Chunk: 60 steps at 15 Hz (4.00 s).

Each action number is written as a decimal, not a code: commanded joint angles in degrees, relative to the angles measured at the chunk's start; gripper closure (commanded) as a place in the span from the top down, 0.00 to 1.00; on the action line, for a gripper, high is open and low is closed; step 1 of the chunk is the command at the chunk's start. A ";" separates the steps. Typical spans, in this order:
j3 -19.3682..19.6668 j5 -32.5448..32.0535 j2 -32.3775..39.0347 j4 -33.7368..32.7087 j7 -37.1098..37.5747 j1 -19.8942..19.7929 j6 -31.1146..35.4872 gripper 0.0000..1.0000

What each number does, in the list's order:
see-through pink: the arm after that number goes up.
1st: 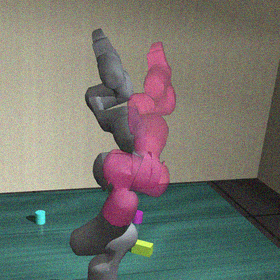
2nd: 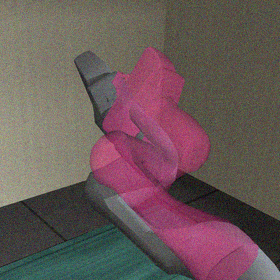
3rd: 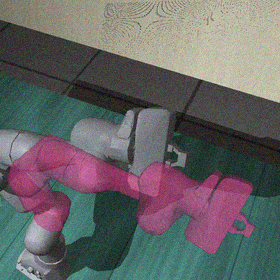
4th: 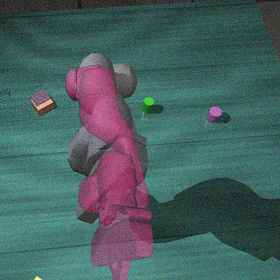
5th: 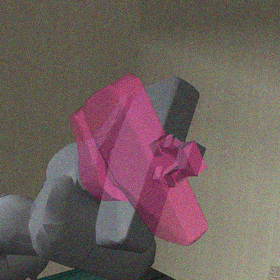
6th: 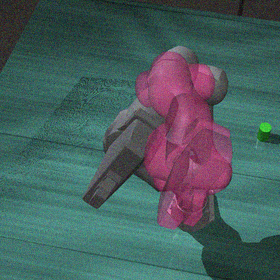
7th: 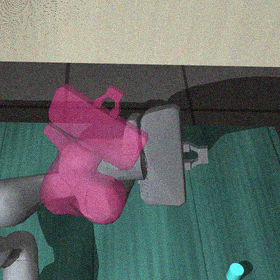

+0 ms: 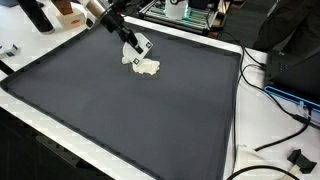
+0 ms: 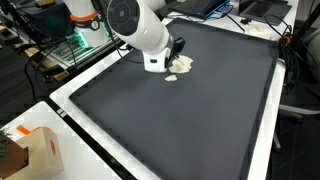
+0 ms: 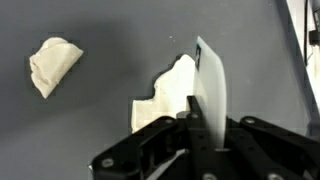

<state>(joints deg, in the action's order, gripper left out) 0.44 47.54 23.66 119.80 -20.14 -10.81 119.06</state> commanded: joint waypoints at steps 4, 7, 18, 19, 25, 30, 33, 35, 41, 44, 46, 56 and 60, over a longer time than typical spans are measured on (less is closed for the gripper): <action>1.52 -2.43 -2.01 0.70 7.18 2.23 0.22 0.01; 1.81 -4.57 -3.37 1.22 9.56 3.24 0.85 0.01; 1.97 -19.35 -9.47 4.00 22.70 6.91 5.95 0.01; 1.87 -20.61 -9.96 4.28 23.84 7.14 6.39 0.01; 1.53 -28.19 -13.47 6.75 30.07 9.41 9.18 0.01; 0.89 -33.22 -16.68 8.51 31.68 10.84 9.97 0.01; 0.40 -34.38 -18.53 9.32 29.69 11.00 9.79 0.01; 0.11 -35.45 -19.75 9.88 28.88 11.17 10.01 0.01; -1.16 -40.06 -23.04 11.34 20.56 11.74 9.77 0.01; -1.89 -42.02 -24.50 11.95 14.31 12.10 9.84 0.01; -2.43 -41.78 -25.33 12.04 9.55 12.34 9.85 0.01; -4.01 -40.52 -28.37 11.21 -17.19 15.46 10.27 0.01; -4.44 -41.76 -28.52 10.97 -25.09 16.43 10.61 0.01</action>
<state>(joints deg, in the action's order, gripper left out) -3.87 7.08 -3.70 129.63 -40.00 4.87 128.65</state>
